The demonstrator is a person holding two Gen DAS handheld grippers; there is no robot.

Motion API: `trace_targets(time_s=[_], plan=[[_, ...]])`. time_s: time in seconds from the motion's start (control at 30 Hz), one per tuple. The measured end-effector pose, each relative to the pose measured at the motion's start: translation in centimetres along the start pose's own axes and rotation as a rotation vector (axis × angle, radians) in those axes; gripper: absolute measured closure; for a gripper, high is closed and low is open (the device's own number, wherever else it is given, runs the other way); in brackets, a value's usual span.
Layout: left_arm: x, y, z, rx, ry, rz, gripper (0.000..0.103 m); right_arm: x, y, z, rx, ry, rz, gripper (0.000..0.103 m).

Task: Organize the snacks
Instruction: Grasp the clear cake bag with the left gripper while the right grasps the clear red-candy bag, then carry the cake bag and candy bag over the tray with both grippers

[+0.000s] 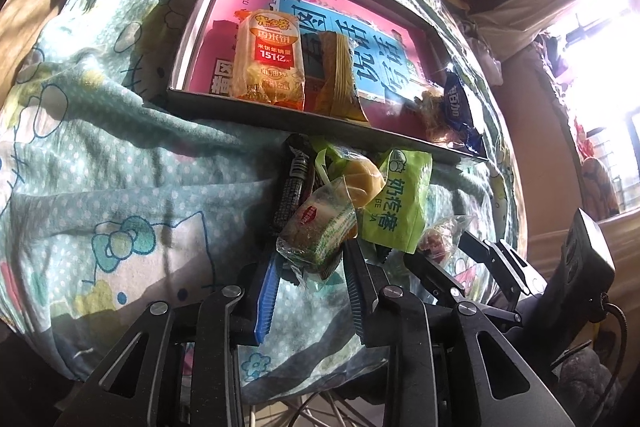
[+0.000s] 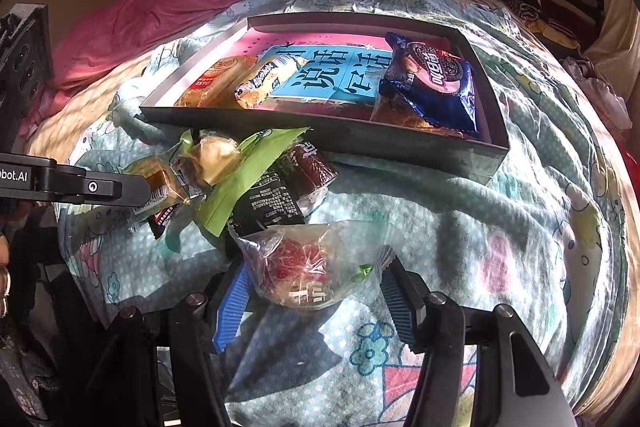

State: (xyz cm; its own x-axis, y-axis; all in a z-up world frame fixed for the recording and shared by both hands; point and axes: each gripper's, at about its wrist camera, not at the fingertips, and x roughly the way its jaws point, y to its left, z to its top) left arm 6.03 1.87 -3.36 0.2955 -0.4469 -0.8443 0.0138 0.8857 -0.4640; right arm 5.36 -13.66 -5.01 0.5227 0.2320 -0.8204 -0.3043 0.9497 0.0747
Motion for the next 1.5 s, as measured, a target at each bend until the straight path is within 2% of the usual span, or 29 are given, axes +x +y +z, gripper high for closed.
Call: trace_targets(time_s=[0.23, 0.4, 0.5, 0.6, 0.83, 0.9, 1.03, 1.1, 1.3, 1.33, 1.5], plan=[[0.6, -1.1, 0.6, 0.030, -0.002, 0.039, 0.068, 0.3, -0.2, 0.0, 0.012, 0.004, 0.004, 0.041], [0.0, -2.5, 0.3, 0.090, -0.012, 0.090, 0.069, 0.4, -0.3, -0.1, 0.016, 0.008, 0.007, 0.041], [-0.4, -2.6, -0.2, 0.097, -0.020, 0.074, 0.070, 0.4, -0.4, -0.2, 0.020, 0.010, 0.012, 0.041], [-0.5, -2.8, -0.4, 0.114, -0.022, 0.057, 0.076, 0.5, -0.4, -0.2, 0.023, 0.011, 0.014, 0.041], [0.7, -2.9, -0.9, 0.116, 0.030, 0.070, 0.076, 0.7, -0.5, -0.3, 0.031, 0.021, 0.022, 0.041], [0.9, -2.8, -1.1, 0.120, 0.042, 0.074, 0.075, 0.7, -0.5, -0.2, 0.033, 0.022, 0.025, 0.040], [1.9, -2.8, -1.6, 0.119, 0.080, 0.083, 0.063, 0.9, -0.5, -0.2, 0.033, 0.024, 0.026, 0.039], [2.4, -3.0, -1.9, 0.130, 0.095, 0.096, 0.061, 1.0, -0.5, -0.2, 0.034, 0.026, 0.025, 0.039], [3.6, -3.8, -1.9, 0.153, 0.104, 0.135, 0.061, 1.1, -0.5, -0.2, 0.032, 0.027, 0.025, 0.040], [3.7, -3.8, -1.8, 0.151, 0.103, 0.136, 0.064, 1.1, -0.5, -0.3, 0.031, 0.027, 0.026, 0.040], [3.1, -3.5, -1.7, 0.130, 0.090, 0.099, 0.066, 0.6, -0.7, -0.1, 0.035, 0.002, 0.030, 0.041]])
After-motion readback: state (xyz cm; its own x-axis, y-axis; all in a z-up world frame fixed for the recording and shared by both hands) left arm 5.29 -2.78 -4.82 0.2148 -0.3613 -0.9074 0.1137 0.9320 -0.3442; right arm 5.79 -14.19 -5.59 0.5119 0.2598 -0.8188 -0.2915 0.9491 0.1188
